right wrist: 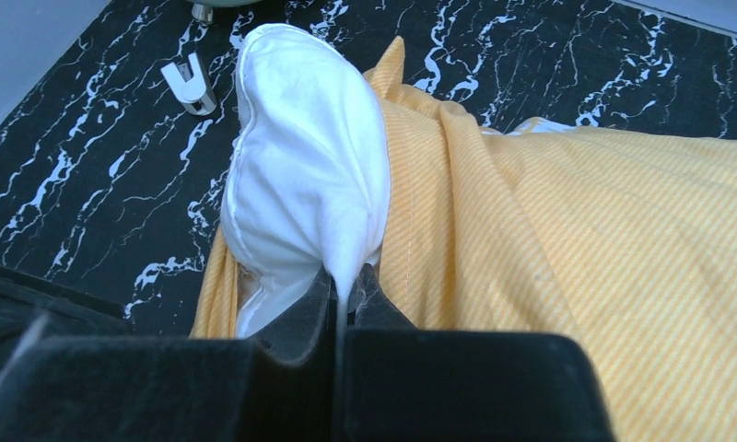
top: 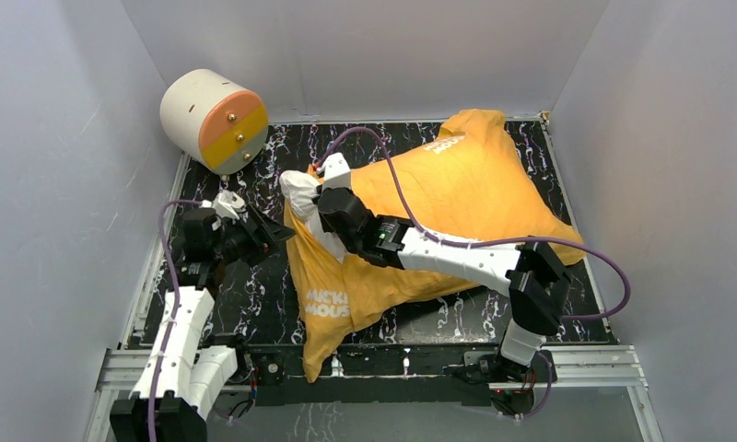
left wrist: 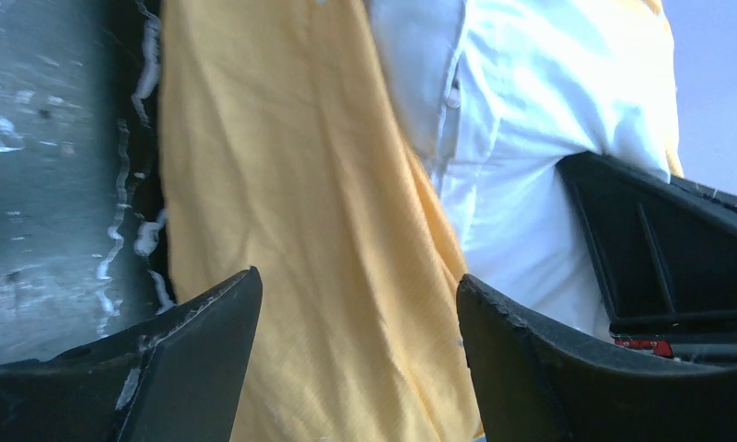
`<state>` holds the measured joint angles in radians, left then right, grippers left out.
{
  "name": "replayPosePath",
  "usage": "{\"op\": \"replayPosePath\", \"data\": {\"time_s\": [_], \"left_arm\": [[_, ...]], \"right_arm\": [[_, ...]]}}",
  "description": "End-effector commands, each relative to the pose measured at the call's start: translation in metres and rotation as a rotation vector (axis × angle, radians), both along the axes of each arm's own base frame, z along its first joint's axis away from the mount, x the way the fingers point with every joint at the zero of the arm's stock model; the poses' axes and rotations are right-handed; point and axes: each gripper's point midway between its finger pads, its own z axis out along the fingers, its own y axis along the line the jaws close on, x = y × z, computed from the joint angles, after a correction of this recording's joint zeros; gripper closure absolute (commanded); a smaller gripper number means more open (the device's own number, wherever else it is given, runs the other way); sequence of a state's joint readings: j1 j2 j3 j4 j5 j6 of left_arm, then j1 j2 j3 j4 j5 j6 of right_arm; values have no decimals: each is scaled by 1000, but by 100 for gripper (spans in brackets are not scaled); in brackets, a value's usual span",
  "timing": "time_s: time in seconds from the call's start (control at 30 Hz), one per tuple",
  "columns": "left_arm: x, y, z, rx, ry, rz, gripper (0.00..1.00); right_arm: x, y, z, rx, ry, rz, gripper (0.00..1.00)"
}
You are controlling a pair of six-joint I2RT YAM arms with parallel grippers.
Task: Remove the pillowcase from the pillow
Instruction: Remove the pillow from the pillowcase.
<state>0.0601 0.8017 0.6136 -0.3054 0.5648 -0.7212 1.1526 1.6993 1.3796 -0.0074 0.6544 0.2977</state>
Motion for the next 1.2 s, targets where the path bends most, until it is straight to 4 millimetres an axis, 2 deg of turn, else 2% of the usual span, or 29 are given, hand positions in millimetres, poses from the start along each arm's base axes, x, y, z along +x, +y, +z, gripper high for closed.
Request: {"op": "replayPosePath", "data": {"time_s": [0.0, 0.07, 0.1, 0.17, 0.23, 0.27, 0.37, 0.5, 0.6, 0.67, 0.73, 0.83, 0.9, 0.97, 1.0, 1.07, 1.1, 1.13, 1.17], "left_arm": [[2, -41, 0, -35, 29, -140, 24], [0, -59, -6, 18, 49, -176, 26], [3, -59, -10, 42, 52, -159, 33], [0, -59, -23, 87, 76, -146, 63], [-9, -52, -32, 110, 89, -117, 94], [-16, -47, -37, 122, 100, -94, 100], [-38, -40, -50, 98, 114, -59, 100], [-67, -40, -77, 34, 185, -52, 100], [-80, -39, -91, 14, 226, -36, 100], [-81, -39, -92, 11, 226, -34, 100], [-81, -40, -92, 16, 234, -36, 100], [-83, -42, -96, 19, 261, -58, 100], [-81, -43, -94, 21, 257, -66, 100], [-77, -44, -87, 22, 233, -71, 100], [-75, -45, -84, 23, 225, -72, 100], [-71, -45, -78, 29, 207, -78, 100], [-69, -45, -76, 31, 199, -80, 100], [-68, -46, -75, 32, 195, -85, 100], [-67, -47, -74, 31, 196, -89, 100]], "right_arm": [[-5, 23, 47, 185, -10, 56, 100], [-6, 27, 43, 162, -1, 76, 100], [-7, 28, 42, 159, -3, 82, 100], [-6, 30, 44, 172, -28, 100, 100], [-1, 25, 54, 190, -91, 80, 100], [7, 18, 61, 188, -116, 31, 100], [40, 1, 79, 166, -152, -95, 100], [76, -18, 118, 257, -214, -173, 100], [96, -27, 146, 345, -229, -185, 100], [97, -21, 162, 388, -234, -143, 100], [85, -2, 164, 400, -220, -16, 100], [49, 31, 140, 357, -116, 244, 99], [20, 45, 119, 295, 4, 401, 84], [1, 42, 102, 220, 121, 439, 79], [-7, 35, 100, 195, 158, 437, 75], [-35, 23, 93, 154, 234, 487, 65], [-49, 15, 90, 136, 253, 496, 57], [-61, 8, 86, 126, 263, 490, 43], [-72, -2, 75, 105, 281, 458, 36]]}}
